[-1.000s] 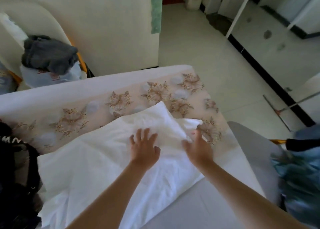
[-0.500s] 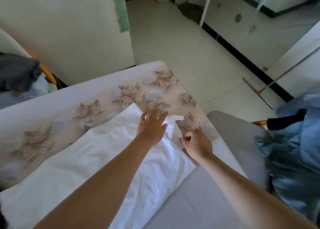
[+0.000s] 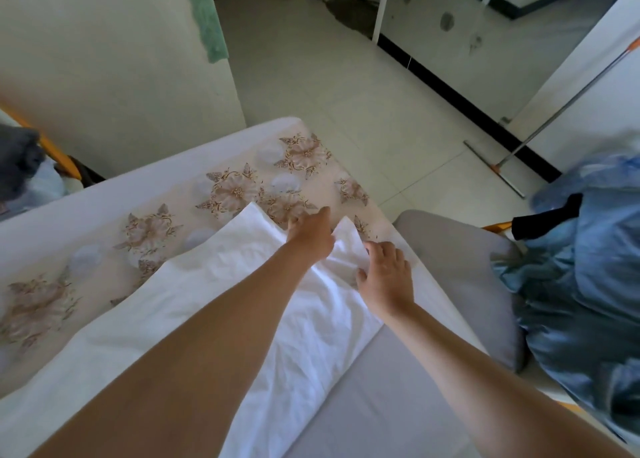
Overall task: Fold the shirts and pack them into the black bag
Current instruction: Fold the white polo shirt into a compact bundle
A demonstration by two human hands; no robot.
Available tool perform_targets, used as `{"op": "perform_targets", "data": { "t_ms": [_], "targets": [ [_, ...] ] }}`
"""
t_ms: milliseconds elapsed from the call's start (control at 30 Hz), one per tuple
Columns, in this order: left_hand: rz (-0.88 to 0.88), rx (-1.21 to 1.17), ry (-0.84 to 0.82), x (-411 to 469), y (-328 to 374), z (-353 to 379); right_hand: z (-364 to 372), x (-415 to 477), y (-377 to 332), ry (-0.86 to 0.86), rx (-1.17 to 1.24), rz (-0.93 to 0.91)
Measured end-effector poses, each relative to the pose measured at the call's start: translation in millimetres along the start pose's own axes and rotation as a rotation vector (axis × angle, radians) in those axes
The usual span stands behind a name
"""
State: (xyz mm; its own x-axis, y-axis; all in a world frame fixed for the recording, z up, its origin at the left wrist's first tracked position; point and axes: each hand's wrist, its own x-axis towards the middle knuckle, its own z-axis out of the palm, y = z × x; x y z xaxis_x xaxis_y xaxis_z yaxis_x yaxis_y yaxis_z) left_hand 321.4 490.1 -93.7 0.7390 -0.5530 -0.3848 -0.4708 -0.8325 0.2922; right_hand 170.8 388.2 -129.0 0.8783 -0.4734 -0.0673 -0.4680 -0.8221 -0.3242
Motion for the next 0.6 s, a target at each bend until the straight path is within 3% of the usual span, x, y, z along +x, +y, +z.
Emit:
{"op": "perform_targets", "data": {
  "t_ms": [100, 200, 433, 533, 600],
  "targets": [
    [0.012, 0.047, -0.005, 5.1, -3.9, -11.6, -3.0, 6.0, 2.4, -0.089, -0.025, 0.105],
    [0.083, -0.185, 0.074, -6.2, -8.2, -29.2, -10.9, 11.0, 2.2, -0.089, 0.03, 0.157],
    [0.086, -0.529, 0.186, -50.9, -41.8, -53.2, -47.5, -3.0, -19.1, -0.121, 0.297, -0.018],
    [0.135, -0.276, 0.124, -70.7, -78.2, -51.7, -58.3, -19.1, -32.6, -0.184, 0.134, -0.268],
    [0.169, -0.061, -0.022, -79.1, -100.2, -45.6, -58.5, -27.9, -36.9, -0.338, 0.125, -0.362]
  ]
}}
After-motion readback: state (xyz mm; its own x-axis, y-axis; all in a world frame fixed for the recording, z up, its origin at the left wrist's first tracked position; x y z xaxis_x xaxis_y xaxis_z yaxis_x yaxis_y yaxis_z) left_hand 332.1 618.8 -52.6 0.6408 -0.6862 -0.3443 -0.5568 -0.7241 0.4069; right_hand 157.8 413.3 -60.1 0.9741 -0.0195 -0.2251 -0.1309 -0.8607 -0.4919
